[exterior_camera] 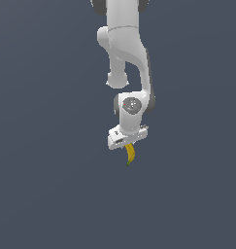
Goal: Pick up the object and move it to a goal position.
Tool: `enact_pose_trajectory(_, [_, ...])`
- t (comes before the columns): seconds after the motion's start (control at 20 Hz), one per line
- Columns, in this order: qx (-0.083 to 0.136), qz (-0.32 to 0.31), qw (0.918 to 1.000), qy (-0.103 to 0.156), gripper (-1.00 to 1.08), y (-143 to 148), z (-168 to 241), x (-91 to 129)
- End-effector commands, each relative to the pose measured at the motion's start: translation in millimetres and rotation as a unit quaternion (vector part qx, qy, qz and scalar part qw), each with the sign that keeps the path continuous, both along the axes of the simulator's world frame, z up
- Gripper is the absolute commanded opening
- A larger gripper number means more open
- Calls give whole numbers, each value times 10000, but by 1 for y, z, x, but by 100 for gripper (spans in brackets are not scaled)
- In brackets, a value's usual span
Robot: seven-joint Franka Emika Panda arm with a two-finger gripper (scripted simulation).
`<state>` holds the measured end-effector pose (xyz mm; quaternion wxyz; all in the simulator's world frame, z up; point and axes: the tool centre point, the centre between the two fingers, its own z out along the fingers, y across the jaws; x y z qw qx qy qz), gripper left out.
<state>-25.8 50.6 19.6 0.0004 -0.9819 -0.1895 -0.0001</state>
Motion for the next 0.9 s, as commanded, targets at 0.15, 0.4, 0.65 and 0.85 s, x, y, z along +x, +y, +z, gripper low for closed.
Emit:
enact_pose_trajectory(0.15, [-4,-13,10000,0,-100,-2,-1,0])
enact_pose_trajectory(0.4, [0,7,10000,-5,-100,0,1,0])
enact_pose_trajectory(0.65, [0,7,10000,-5,-100,1,13,0])
enact_pose_trajectory(0.85, [0,7,10000,-5,-100,2,34,-1])
